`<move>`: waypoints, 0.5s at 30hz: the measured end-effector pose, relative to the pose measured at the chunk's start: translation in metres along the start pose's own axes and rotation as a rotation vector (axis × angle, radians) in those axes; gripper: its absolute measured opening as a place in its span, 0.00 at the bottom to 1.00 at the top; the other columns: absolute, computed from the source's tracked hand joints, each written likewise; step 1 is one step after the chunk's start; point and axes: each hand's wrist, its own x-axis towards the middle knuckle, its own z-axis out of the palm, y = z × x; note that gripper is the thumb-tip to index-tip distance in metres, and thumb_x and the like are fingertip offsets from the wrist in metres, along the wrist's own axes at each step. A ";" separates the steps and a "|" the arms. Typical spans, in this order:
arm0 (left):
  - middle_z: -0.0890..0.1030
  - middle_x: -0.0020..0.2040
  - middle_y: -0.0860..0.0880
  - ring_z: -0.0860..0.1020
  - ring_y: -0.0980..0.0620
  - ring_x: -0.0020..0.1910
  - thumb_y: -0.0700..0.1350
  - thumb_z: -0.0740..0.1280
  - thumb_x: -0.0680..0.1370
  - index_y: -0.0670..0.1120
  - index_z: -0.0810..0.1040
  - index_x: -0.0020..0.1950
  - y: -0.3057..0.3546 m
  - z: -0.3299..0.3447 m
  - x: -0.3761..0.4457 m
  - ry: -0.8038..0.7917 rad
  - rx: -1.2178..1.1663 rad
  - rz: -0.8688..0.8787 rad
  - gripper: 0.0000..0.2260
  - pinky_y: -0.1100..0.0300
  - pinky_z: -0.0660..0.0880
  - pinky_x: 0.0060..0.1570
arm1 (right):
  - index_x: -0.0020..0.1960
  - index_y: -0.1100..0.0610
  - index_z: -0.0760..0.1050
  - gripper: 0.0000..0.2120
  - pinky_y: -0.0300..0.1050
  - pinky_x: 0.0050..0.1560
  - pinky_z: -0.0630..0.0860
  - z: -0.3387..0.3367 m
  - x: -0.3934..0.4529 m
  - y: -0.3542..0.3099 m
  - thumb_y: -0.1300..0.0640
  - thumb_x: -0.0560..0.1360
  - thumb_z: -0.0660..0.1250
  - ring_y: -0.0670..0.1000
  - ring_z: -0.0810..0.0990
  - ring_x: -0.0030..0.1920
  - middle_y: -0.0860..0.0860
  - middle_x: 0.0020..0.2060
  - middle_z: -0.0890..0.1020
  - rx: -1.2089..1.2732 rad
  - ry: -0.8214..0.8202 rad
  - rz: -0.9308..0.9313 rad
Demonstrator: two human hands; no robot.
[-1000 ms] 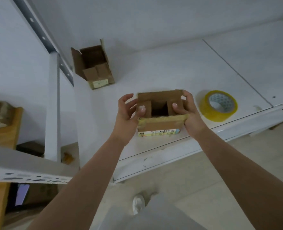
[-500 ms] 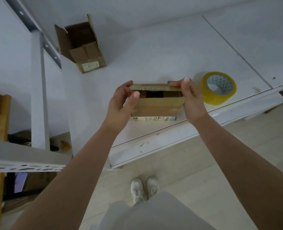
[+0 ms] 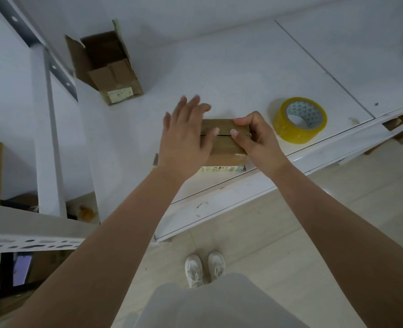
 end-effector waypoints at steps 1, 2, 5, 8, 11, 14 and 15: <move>0.56 0.79 0.47 0.50 0.44 0.78 0.56 0.53 0.82 0.50 0.60 0.77 0.001 0.003 0.001 -0.141 0.154 0.008 0.24 0.42 0.51 0.74 | 0.50 0.54 0.72 0.08 0.49 0.48 0.77 0.000 -0.001 -0.001 0.53 0.74 0.67 0.50 0.77 0.48 0.52 0.47 0.78 -0.045 0.008 -0.022; 0.51 0.80 0.49 0.46 0.43 0.79 0.59 0.47 0.82 0.52 0.53 0.79 0.000 0.005 0.003 -0.243 0.262 0.007 0.26 0.41 0.49 0.74 | 0.51 0.56 0.73 0.09 0.51 0.50 0.76 0.000 -0.001 -0.001 0.53 0.74 0.67 0.51 0.78 0.49 0.52 0.48 0.79 -0.093 0.007 -0.044; 0.47 0.81 0.50 0.43 0.43 0.79 0.61 0.42 0.81 0.54 0.45 0.80 -0.004 0.003 0.008 -0.352 0.287 0.005 0.28 0.40 0.51 0.74 | 0.55 0.60 0.77 0.13 0.43 0.58 0.72 -0.006 -0.005 -0.006 0.52 0.77 0.64 0.45 0.76 0.58 0.47 0.52 0.79 -0.256 -0.001 -0.130; 0.43 0.80 0.49 0.42 0.42 0.78 0.68 0.38 0.77 0.54 0.41 0.80 -0.005 0.002 0.008 -0.393 0.306 0.026 0.34 0.39 0.51 0.73 | 0.61 0.62 0.77 0.16 0.50 0.66 0.68 -0.027 -0.003 -0.013 0.57 0.77 0.60 0.54 0.73 0.65 0.56 0.60 0.78 -0.484 0.126 -0.221; 0.42 0.80 0.48 0.41 0.42 0.78 0.70 0.34 0.73 0.55 0.40 0.79 -0.005 0.003 0.007 -0.404 0.316 0.022 0.37 0.39 0.51 0.73 | 0.68 0.61 0.70 0.25 0.55 0.68 0.61 -0.057 0.003 -0.015 0.61 0.71 0.63 0.63 0.67 0.67 0.60 0.64 0.75 -0.882 0.246 -0.008; 0.42 0.80 0.48 0.41 0.42 0.78 0.68 0.35 0.74 0.56 0.40 0.79 -0.005 0.006 0.008 -0.396 0.343 0.021 0.35 0.38 0.51 0.73 | 0.69 0.61 0.66 0.29 0.52 0.72 0.54 -0.077 0.009 -0.011 0.60 0.69 0.68 0.63 0.64 0.70 0.60 0.65 0.73 -1.155 0.185 0.254; 0.42 0.80 0.48 0.41 0.42 0.78 0.68 0.35 0.75 0.56 0.41 0.79 -0.006 0.007 0.008 -0.388 0.351 0.020 0.34 0.38 0.51 0.73 | 0.69 0.61 0.65 0.30 0.53 0.73 0.52 -0.080 0.010 -0.008 0.60 0.69 0.68 0.63 0.63 0.70 0.60 0.65 0.72 -1.196 0.139 0.314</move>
